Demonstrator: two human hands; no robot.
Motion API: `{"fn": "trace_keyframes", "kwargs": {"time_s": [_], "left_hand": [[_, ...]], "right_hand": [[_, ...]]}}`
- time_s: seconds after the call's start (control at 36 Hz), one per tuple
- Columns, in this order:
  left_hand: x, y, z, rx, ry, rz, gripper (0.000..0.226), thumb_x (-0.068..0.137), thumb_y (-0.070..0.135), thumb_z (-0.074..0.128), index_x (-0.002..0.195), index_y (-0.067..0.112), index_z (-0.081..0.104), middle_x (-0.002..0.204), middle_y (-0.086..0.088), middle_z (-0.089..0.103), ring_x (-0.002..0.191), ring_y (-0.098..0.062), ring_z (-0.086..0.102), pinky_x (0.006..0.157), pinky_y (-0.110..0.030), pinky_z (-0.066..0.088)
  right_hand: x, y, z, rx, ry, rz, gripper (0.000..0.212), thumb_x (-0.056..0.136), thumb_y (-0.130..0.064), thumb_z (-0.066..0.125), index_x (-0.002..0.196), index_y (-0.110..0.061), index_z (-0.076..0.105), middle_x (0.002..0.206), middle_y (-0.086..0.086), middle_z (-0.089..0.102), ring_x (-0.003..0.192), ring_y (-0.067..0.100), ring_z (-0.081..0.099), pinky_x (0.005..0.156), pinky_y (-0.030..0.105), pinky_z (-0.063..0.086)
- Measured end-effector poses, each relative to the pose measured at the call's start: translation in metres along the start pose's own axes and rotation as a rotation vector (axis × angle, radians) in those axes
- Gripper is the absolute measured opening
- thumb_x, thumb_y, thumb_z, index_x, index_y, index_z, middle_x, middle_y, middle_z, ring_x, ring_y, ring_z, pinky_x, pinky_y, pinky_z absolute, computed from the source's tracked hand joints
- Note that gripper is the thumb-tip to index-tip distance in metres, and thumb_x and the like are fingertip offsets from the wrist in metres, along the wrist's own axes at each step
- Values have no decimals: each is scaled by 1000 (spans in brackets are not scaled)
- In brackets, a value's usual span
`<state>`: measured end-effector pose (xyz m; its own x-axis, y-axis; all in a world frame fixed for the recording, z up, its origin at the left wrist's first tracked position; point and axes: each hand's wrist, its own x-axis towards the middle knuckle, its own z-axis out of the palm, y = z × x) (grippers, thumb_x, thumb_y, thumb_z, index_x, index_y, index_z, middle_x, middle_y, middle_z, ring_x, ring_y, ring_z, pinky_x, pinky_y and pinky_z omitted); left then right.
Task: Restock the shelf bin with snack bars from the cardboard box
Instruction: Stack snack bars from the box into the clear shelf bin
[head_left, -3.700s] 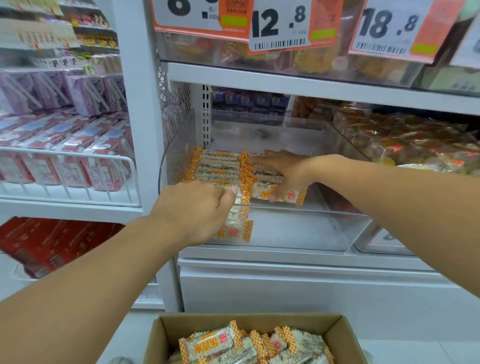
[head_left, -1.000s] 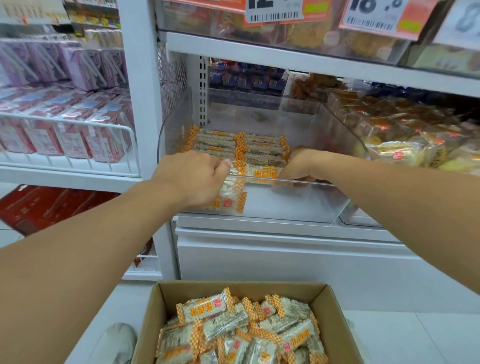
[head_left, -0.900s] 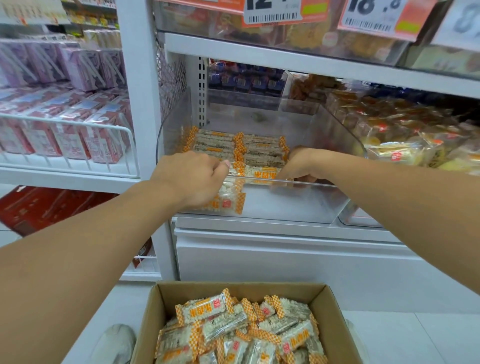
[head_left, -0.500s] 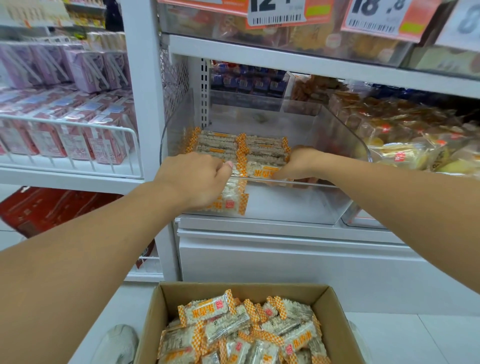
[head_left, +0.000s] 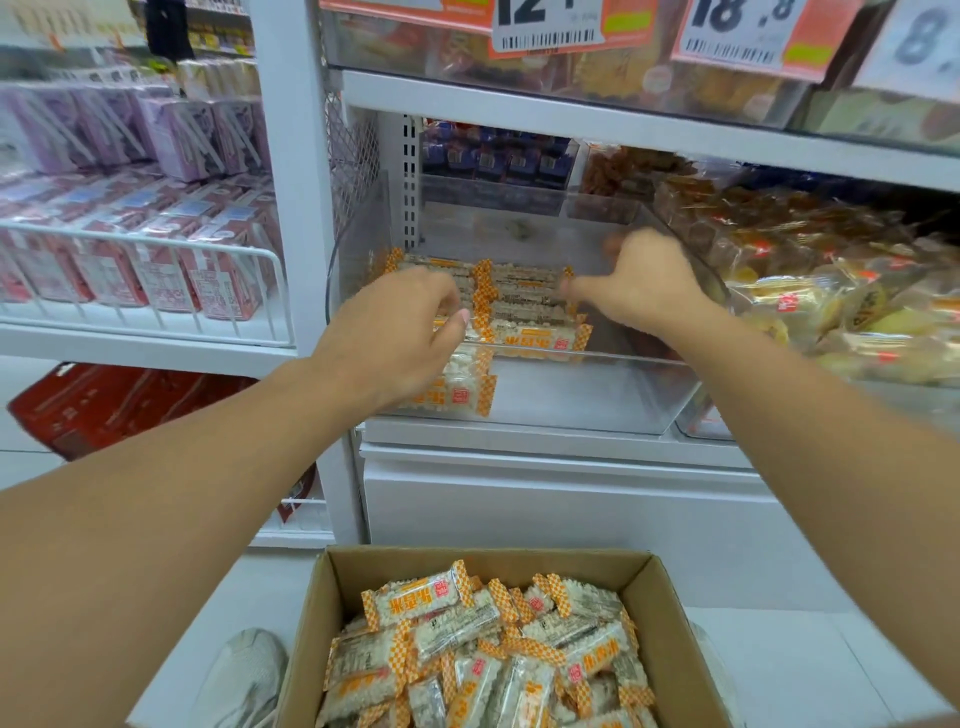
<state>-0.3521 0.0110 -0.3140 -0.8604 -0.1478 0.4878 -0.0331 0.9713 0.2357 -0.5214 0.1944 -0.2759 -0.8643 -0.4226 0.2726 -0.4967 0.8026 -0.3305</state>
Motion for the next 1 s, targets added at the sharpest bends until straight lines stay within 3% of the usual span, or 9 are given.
{"fn": "trace_keyframes", "kwargs": {"time_s": [0.08,0.17,0.31,0.39,0.5,0.58,0.64,0.86,1.0], "left_hand": [[-7,17,-12,-22,169,195,21,99,34,49,94,18,61,88,5,57,84,-18,53,70,-41,49],[-39,46,-5,-46,83,310,26,95,39,49,89,17,60,78,3,58,73,-21,53,61,-36,42],[-124,70,50,349,-968,163,50,96,61,48,123,21,61,120,-3,65,110,-28,60,86,-36,48],[-183,54,87,425,-1306,-144,76,87,65,61,142,14,47,141,-7,54,125,-30,55,101,-39,47],[-255,49,115,177,-1207,-437,106,76,43,83,157,25,16,159,-7,26,137,-34,44,106,-45,46],[-289,59,128,7,-1211,-574,121,70,52,86,159,27,8,163,-5,24,141,-32,41,110,-45,43],[-300,70,130,-68,-1280,-682,114,69,64,80,156,23,19,155,-3,41,127,-29,53,104,-44,47],[-301,81,133,50,-1305,-595,68,90,42,72,140,7,45,135,-9,55,121,-29,56,96,-38,49],[-301,73,134,116,-1277,-536,56,99,48,58,132,3,58,132,-10,60,122,-29,57,98,-37,47]], "right_hand": [[-55,-9,-7,363,550,-275,28,92,-39,63,87,-12,67,82,2,65,76,14,58,70,29,46],[-122,-11,26,536,596,-305,32,96,-26,58,70,-8,58,64,1,54,62,13,47,60,26,34],[-213,28,122,314,-427,89,23,88,-29,67,93,-7,72,93,12,73,92,28,69,77,36,53],[-265,66,155,117,-799,153,96,73,-46,85,153,-23,38,157,11,37,131,34,52,103,41,49],[-312,92,174,-45,-985,-115,120,79,-17,82,157,-48,-3,165,2,-28,134,35,49,89,38,54],[-326,89,180,-197,-915,-261,116,85,9,61,156,-47,-12,163,1,-32,128,41,49,55,31,43],[-330,84,186,-227,-816,-297,122,82,18,53,153,-51,-19,162,-3,-34,140,43,37,52,30,41],[-323,58,200,-407,-688,-424,92,87,1,65,157,-36,18,168,6,5,132,40,45,81,45,54],[-313,47,199,-537,-635,-500,71,88,-48,71,146,-23,39,161,11,24,142,36,30,106,51,40]]}}
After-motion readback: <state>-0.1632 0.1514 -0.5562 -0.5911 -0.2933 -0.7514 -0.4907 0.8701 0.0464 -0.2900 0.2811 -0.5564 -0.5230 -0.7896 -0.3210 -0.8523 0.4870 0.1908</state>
